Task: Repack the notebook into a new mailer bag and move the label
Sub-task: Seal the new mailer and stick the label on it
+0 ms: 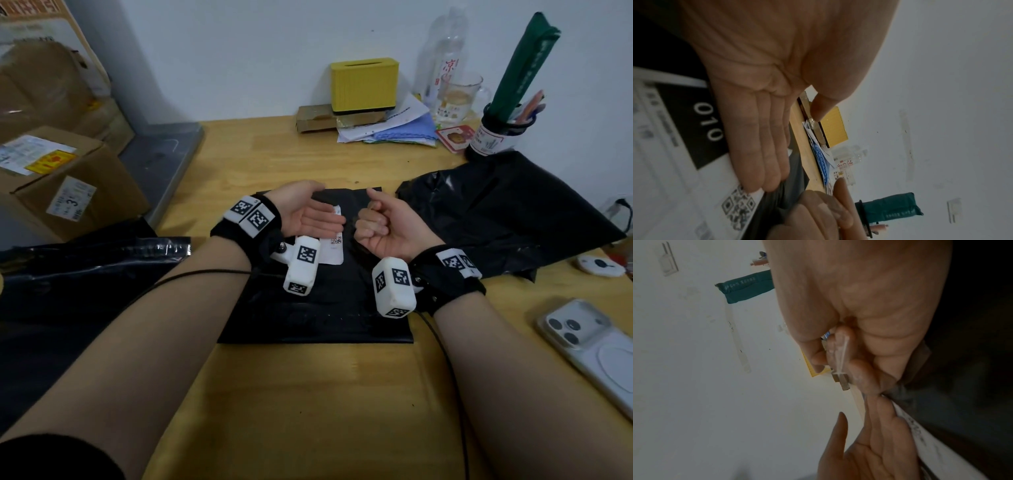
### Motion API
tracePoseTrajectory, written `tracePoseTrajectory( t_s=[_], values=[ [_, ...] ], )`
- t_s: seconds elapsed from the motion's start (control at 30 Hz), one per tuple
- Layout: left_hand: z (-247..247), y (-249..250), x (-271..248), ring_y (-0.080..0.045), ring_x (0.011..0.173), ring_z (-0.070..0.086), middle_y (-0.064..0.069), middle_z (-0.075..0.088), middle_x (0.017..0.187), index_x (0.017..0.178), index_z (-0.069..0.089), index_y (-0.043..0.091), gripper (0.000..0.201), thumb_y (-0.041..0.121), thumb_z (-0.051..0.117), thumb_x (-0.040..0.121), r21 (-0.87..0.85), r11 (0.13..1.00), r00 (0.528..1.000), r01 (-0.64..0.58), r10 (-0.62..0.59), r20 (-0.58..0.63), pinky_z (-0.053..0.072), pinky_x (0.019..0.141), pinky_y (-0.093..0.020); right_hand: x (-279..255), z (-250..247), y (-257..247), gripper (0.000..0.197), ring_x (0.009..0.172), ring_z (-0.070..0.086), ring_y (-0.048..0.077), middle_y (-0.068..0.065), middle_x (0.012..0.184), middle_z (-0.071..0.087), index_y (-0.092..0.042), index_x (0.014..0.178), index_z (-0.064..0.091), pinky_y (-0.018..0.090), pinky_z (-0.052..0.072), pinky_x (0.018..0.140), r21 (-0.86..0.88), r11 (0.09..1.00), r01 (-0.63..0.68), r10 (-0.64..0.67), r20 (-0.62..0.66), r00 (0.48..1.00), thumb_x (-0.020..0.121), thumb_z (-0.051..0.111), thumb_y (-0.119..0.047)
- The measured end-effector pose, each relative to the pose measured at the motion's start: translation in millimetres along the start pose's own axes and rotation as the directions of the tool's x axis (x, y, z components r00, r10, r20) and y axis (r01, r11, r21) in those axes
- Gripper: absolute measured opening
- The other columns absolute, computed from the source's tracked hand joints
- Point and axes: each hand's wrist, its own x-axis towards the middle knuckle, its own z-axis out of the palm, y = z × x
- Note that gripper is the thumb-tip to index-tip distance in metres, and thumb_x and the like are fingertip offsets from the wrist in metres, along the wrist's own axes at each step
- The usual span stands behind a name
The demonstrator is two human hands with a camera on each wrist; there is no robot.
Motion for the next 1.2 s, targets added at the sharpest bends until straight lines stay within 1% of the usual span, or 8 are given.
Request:
tracePoseTrajectory(
  t_s=[0.2, 0.4, 0.67, 0.77, 0.87, 0.93, 1.03, 1.2],
  values=[
    [2.8, 8.7, 10.9, -0.035, 0.087, 0.073, -0.025, 0.071, 0.107, 0.128, 0.053, -0.008, 0.046, 0.03, 0.043, 0.104, -0.126, 0.991, 0.997, -0.053, 0.044, -0.069, 0.063, 0.065, -0.042, 0.4, -0.6, 0.2, 0.056, 0.033, 0.023, 0.009, -0.005, 0.041, 0.028, -0.017, 0.051, 0.05, 0.021, 0.029, 0.043, -0.002, 1.0, 0.0, 0.0, -0.002, 1.0, 0.104, 0.048, -0.034],
    [3.9, 10.6, 23.3, -0.037, 0.091, 0.072, -0.027, 0.069, 0.109, 0.13, 0.047, -0.01, 0.052, 0.033, 0.05, 0.101, -0.248, 0.955, 0.982, -0.161, 0.129, -0.141, 0.062, 0.069, -0.042, 0.7, 0.3, 1.0, 0.056, 0.033, 0.023, 0.009, -0.006, 0.041, 0.027, -0.017, 0.05, 0.05, 0.021, 0.029, 0.042, -0.011, 1.0, -0.003, 0.003, -0.002, 1.0, 0.105, 0.048, -0.033],
    [-21.9, 3.6, 34.7, -0.028, 0.096, 0.071, -0.022, 0.069, 0.111, 0.129, 0.053, -0.009, 0.051, 0.032, 0.054, 0.099, -0.201, 0.908, 0.898, -0.369, 0.291, -0.331, 0.06, 0.081, -0.033, -1.6, 1.7, 1.5, 0.052, 0.034, 0.024, 0.008, -0.006, 0.042, 0.028, -0.017, 0.054, 0.049, 0.022, 0.032, 0.042, 0.006, 1.0, -0.018, 0.018, 0.012, 1.0, 0.104, 0.05, -0.032],
    [-31.2, -1.0, 23.9, -0.029, 0.101, 0.07, -0.022, 0.068, 0.117, 0.128, 0.055, -0.007, 0.05, 0.035, 0.051, 0.101, -0.255, 0.888, 0.903, -0.383, 0.301, -0.307, 0.059, 0.083, -0.034, -0.4, 1.7, 1.0, 0.052, 0.034, 0.024, 0.008, -0.006, 0.042, 0.028, -0.017, 0.054, 0.05, 0.023, 0.033, 0.042, 0.002, 1.0, -0.019, 0.019, 0.013, 1.0, 0.103, 0.051, -0.032],
    [-35.0, -7.5, 5.9, -0.033, 0.102, 0.071, -0.022, 0.07, 0.116, 0.124, 0.057, -0.005, 0.049, 0.038, 0.048, 0.102, -0.432, 0.84, 0.944, -0.328, 0.283, -0.167, 0.06, 0.083, -0.037, 0.3, 2.0, 0.8, 0.052, 0.034, 0.024, 0.009, -0.005, 0.042, 0.028, -0.017, 0.054, 0.049, 0.022, 0.032, 0.042, -0.003, 1.0, -0.02, 0.02, 0.013, 1.0, 0.103, 0.051, -0.032],
    [-32.8, -14.7, -2.4, -0.034, 0.102, 0.071, -0.022, 0.071, 0.114, 0.122, 0.058, -0.005, 0.051, 0.041, 0.043, 0.103, -0.457, 0.845, 0.959, -0.277, 0.271, -0.082, 0.061, 0.083, -0.039, 1.1, 1.4, 1.9, 0.051, 0.034, 0.024, 0.009, -0.005, 0.042, 0.028, -0.017, 0.054, 0.049, 0.022, 0.031, 0.042, -0.007, 1.0, -0.018, 0.018, 0.013, 1.0, 0.103, 0.051, -0.031],
    [-26.7, -27.7, -8.1, -0.034, 0.102, 0.071, -0.026, 0.07, 0.112, 0.121, 0.056, -0.01, 0.058, 0.042, 0.036, 0.106, -0.336, 0.915, 0.974, -0.223, 0.227, -0.028, 0.061, 0.084, -0.038, 1.2, 0.9, 2.1, 0.051, 0.034, 0.024, 0.008, -0.006, 0.042, 0.027, -0.017, 0.054, 0.048, 0.022, 0.031, 0.043, -0.008, 1.0, -0.016, 0.016, 0.015, 1.0, 0.103, 0.052, -0.032],
    [-22.0, -31.1, -18.1, -0.029, 0.094, 0.074, -0.026, 0.073, 0.105, 0.11, 0.062, -0.01, 0.057, 0.042, 0.04, 0.105, -0.094, 0.975, 0.978, -0.203, 0.198, -0.064, 0.062, 0.074, -0.032, -0.9, 0.2, 0.8, 0.05, 0.035, 0.023, 0.008, -0.006, 0.043, 0.027, -0.017, 0.055, 0.048, 0.022, 0.033, 0.043, -0.02, 1.0, -0.008, 0.009, 0.013, 1.0, 0.103, 0.052, -0.033]
  ],
)
